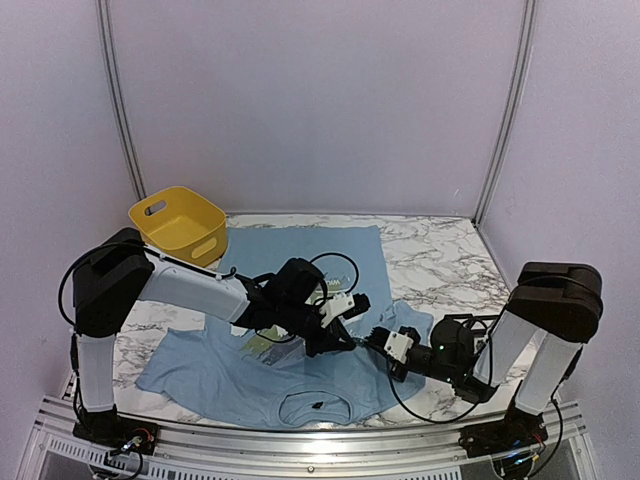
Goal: Pin the brooch onto the clothing
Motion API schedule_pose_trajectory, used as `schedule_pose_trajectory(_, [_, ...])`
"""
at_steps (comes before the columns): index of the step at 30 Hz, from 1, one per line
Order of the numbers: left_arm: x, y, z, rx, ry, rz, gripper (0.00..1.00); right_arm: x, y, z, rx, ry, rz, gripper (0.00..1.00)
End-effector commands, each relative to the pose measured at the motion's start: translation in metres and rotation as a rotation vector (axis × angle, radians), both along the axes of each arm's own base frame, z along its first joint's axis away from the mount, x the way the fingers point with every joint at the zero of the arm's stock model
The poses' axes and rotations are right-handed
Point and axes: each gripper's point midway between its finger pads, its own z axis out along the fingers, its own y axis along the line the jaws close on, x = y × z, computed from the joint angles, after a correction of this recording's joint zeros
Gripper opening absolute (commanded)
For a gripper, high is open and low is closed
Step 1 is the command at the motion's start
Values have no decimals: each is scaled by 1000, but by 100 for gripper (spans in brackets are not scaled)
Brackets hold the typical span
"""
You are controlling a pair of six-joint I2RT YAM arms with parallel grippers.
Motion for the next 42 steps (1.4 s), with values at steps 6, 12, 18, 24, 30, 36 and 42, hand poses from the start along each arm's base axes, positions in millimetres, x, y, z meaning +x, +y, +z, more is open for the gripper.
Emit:
schedule_pose_trajectory(6, [2,0,13,-30,-27,2,0,-20,7,14,111,52,74,0])
schedule_pose_trajectory(12, [1,1,13,-30,-27,-3,0,-19,6,15,126,64,62,0])
schedule_pose_trajectory(18, [-1,1,14,-32,-23,-12,0,2,3,23,122,12,-32,0])
schedule_pose_trajectory(24, [-2,1,14,-34,-20,-16,0,16,1,19,79,-27,-82,0])
schedule_pose_trajectory(30, [-5,0,19,-49,-13,-29,0,16,0,15,54,-41,-79,0])
schedule_pose_trajectory(36, [-6,-3,23,-62,-2,-33,0,19,-2,14,27,-101,-101,0])
schedule_pose_trajectory(42, [-5,-2,21,-57,-6,-28,0,9,2,12,-1,-164,-55,0])
